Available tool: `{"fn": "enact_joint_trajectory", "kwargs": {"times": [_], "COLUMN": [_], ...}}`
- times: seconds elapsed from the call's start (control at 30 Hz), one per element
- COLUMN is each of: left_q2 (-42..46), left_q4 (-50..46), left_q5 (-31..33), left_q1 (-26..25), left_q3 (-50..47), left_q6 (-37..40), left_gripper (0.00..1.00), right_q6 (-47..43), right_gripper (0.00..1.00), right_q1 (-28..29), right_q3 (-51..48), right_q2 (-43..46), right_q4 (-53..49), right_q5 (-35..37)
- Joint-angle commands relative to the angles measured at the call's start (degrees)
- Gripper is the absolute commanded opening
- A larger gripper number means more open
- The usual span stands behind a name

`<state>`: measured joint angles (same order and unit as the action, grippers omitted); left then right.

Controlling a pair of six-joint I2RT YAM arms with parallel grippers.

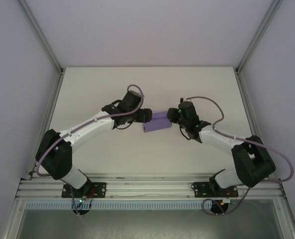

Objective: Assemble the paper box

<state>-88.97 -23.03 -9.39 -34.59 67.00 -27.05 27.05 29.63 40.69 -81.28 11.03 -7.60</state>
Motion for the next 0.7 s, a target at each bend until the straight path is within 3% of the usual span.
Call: {"fn": "enact_joint_trajectory", "kwargs": {"times": [0.0, 0.37, 0.47, 0.6, 0.67], "left_q2": [-0.76, -2.26, -2.31, -2.36, -2.13], "left_q4": [0.05, 7.85, 9.82, 12.73, 14.36], "left_q5": [-2.02, -8.45, -9.11, -10.99, -11.47], "left_q1": [1.78, 3.91, 4.47, 5.14, 5.15], "left_q3": [-0.57, -12.59, -16.41, -20.24, -21.78], "left_q6": [-1.68, -4.26, -6.27, -7.38, -7.47], "left_gripper": [0.70, 0.53, 0.44, 0.40, 0.38], "right_q6": [0.02, -0.23, -0.24, -0.68, -1.68], "right_gripper": [0.28, 0.26, 0.26, 0.25, 0.19], "right_q1": [0.67, 0.63, 0.28, -1.25, -2.04], "right_q3": [-2.89, -5.02, -8.04, -12.01, -13.15], "right_q2": [-2.61, -2.72, -2.20, -4.03, -5.98], "right_q4": [-8.70, -8.12, -4.46, 1.06, 3.59], "right_q5": [-0.67, -0.09, -0.95, -4.21, -6.91]}}
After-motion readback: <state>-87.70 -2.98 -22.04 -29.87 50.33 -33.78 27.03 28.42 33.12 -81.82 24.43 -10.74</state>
